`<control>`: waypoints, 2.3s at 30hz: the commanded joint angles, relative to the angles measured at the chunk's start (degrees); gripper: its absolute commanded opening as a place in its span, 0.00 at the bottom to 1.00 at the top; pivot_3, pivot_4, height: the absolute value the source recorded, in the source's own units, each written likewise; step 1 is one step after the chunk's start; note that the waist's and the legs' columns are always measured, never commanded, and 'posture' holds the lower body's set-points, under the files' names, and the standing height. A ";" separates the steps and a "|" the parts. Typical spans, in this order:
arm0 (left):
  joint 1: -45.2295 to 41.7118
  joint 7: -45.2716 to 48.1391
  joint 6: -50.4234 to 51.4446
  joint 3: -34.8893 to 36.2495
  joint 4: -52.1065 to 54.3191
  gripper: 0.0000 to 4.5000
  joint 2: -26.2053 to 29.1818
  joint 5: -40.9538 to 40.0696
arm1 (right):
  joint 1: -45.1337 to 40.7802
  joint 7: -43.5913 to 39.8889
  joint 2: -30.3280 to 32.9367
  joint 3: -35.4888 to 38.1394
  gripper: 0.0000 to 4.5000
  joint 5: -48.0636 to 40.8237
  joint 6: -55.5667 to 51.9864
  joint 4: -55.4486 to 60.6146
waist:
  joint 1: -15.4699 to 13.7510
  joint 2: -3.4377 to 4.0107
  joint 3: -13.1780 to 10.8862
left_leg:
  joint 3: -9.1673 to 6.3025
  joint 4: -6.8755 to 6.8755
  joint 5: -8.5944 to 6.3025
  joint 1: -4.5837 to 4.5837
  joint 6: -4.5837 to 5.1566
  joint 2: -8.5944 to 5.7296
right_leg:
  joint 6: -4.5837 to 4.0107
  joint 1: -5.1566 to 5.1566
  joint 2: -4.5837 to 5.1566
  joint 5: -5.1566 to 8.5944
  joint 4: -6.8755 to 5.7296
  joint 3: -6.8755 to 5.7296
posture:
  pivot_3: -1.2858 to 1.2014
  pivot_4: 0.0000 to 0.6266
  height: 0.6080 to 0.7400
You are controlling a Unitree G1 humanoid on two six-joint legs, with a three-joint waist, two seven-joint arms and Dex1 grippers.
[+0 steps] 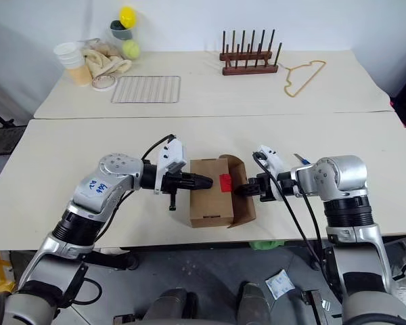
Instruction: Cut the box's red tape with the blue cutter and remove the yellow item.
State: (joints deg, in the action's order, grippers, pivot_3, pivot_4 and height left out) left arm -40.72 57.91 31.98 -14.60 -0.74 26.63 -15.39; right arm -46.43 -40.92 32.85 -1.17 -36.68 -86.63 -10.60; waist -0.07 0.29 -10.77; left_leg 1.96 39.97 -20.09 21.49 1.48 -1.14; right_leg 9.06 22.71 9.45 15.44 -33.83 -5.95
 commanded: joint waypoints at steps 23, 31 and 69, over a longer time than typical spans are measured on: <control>-1.36 -8.03 -8.55 -2.44 -7.39 0.00 -13.88 5.16 | -18.25 -5.44 23.76 -11.54 0.01 -6.41 -5.87 8.32 | -1.25 0.00 -0.01 | 0.02 -0.03 -0.01 0.18 0.01 -0.02 | 0.01 0.07 0.02 0.00 0.23 -0.05 | 0.52 0.24 1.00; 2.19 -11.69 -3.85 0.35 -3.57 0.00 -14.55 3.32 | -21.44 -6.18 24.88 -16.09 0.01 -7.11 -5.87 9.53 | -1.55 -0.01 -0.02 | -0.02 0.02 -0.01 0.23 0.02 -0.01 | 0.00 0.08 0.05 0.00 0.25 -0.05 | 0.52 0.24 1.00; 7.74 -1.25 -6.44 8.16 6.88 0.00 -0.83 -5.00 | -18.63 1.29 25.19 -16.94 0.01 -1.63 -5.87 23.99 | -1.28 0.00 -0.01 | -0.05 0.00 -0.04 0.31 -0.01 0.01 | 0.00 0.24 0.05 -0.01 0.25 -0.06 | 0.52 0.24 1.00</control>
State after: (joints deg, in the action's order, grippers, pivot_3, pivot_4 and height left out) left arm -31.76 53.39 25.57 -7.73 2.18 25.01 -17.28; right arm -64.58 -39.83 57.47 -18.74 -39.03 -92.28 11.97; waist -1.36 0.29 -10.79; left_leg 1.91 40.02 -20.13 22.02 1.48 -1.13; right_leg 9.04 23.19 9.50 15.42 -33.65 -5.99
